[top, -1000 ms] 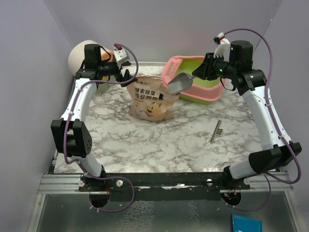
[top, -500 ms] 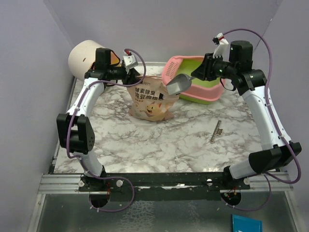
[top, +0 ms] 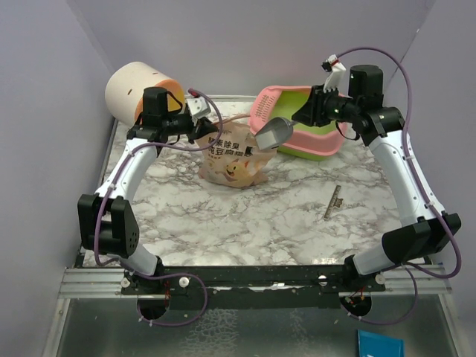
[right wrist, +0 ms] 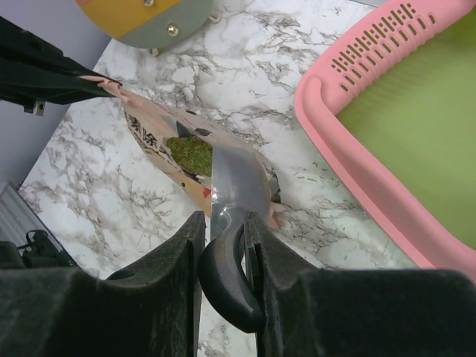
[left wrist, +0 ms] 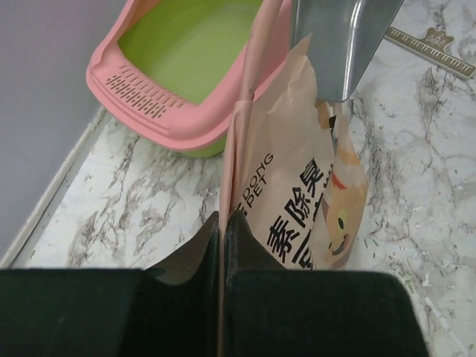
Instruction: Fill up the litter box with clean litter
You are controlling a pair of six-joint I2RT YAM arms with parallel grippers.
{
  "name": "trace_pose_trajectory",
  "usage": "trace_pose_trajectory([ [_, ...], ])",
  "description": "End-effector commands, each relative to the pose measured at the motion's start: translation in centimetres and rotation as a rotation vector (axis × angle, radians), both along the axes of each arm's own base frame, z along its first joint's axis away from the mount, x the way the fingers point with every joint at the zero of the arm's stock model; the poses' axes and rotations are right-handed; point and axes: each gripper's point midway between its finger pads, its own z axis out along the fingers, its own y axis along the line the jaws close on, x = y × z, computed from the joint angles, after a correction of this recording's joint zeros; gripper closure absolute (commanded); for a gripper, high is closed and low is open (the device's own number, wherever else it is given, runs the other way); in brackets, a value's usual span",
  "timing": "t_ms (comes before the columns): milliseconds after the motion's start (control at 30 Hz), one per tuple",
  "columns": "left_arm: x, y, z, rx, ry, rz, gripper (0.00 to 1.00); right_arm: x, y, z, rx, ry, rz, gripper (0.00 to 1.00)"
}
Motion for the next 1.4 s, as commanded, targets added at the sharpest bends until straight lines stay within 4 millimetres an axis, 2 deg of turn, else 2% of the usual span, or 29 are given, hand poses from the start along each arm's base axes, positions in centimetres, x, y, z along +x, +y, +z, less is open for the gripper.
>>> trace_pose_trajectory([
  [0, -1.5, -0.7, 3.1, -0.060, -0.130, 0.006, 1.00, 0.0, 1.4, 1.4, -0.004, -0.096, 0.055, 0.99],
  [167, -3.0, -1.3, 4.0, -0.078, -0.182, -0.013, 1.00, -0.5, 3.0, 1.5, -0.036, -0.132, 0.080, 0.99],
  [300, -3.4, -1.5, 4.7, -0.075, -0.210, -0.012, 1.00, -0.6, 3.8, 2.2, -0.061, -0.193, 0.076, 0.99],
  [400, -3.7, -1.5, 4.9, -0.075, -0.223, -0.016, 1.00, -0.4, 3.8, 2.7, -0.061, -0.226, 0.051, 0.99],
  [600, -4.3, -1.3, 4.9, -0.070, -0.246, -0.008, 1.00, -0.3, 3.5, 5.1, -0.039, -0.289, 0.024, 0.99],
  [800, -4.7, -1.6, 4.9, -0.079, -0.248, -0.008, 1.00, -0.7, 3.9, 6.1, -0.025, -0.306, 0.056, 0.99],
  [1067, -5.2, -1.9, 5.3, -0.097, -0.265, -0.019, 1.00, -1.2, 4.5, 5.3, -0.017, -0.343, 0.077, 0.99],
  [1367, -5.6, -1.8, 5.2, -0.097, -0.281, -0.018, 1.00, -1.3, 4.9, 5.7, -0.011, -0.367, 0.094, 0.99],
])
